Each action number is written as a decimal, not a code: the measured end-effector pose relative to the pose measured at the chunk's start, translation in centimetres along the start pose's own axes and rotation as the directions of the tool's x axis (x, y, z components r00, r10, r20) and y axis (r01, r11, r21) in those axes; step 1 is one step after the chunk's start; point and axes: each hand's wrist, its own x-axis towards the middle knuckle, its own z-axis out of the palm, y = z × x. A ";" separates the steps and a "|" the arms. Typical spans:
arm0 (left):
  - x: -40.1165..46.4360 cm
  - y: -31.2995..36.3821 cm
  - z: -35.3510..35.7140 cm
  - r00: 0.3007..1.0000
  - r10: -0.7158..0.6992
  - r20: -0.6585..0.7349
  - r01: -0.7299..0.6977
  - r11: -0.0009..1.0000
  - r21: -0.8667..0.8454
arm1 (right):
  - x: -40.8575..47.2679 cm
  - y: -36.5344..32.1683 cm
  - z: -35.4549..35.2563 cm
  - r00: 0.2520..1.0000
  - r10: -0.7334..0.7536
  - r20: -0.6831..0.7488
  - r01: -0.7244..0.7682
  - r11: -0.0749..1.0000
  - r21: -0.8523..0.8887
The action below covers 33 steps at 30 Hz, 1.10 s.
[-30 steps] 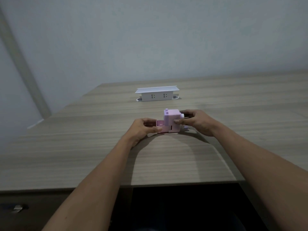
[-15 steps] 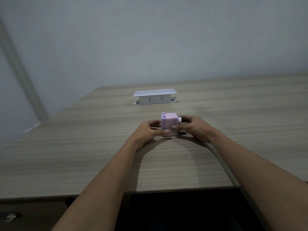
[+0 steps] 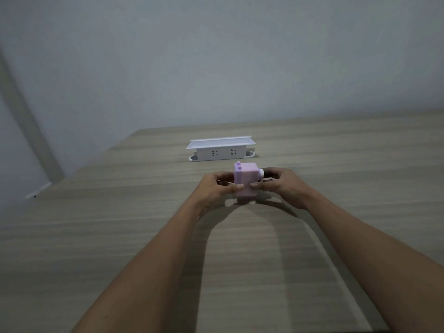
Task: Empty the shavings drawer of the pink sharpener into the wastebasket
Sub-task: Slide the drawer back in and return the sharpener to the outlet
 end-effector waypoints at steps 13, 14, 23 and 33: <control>11.9 -0.5 -1.2 0.998 0.035 -0.043 -0.032 0.996 0.079 | 11.3 1.3 -4.0 0.996 -0.060 -0.061 0.055 0.996 -0.074; 12.6 -0.7 -1.2 0.998 0.033 -0.047 -0.029 0.997 0.078 | 12.0 1.5 -4.2 0.996 -0.059 -0.064 0.054 0.996 -0.077; 18.6 -3.3 -1.4 0.997 0.007 -0.071 0.002 0.993 0.122 | 17.0 4.0 -5.6 0.996 -0.034 -0.080 0.033 0.999 -0.011; 21.3 -5.4 -1.3 0.997 -0.014 -0.074 0.021 0.995 0.102 | 18.8 5.5 -6.1 0.998 0.032 -0.061 -0.029 0.999 0.044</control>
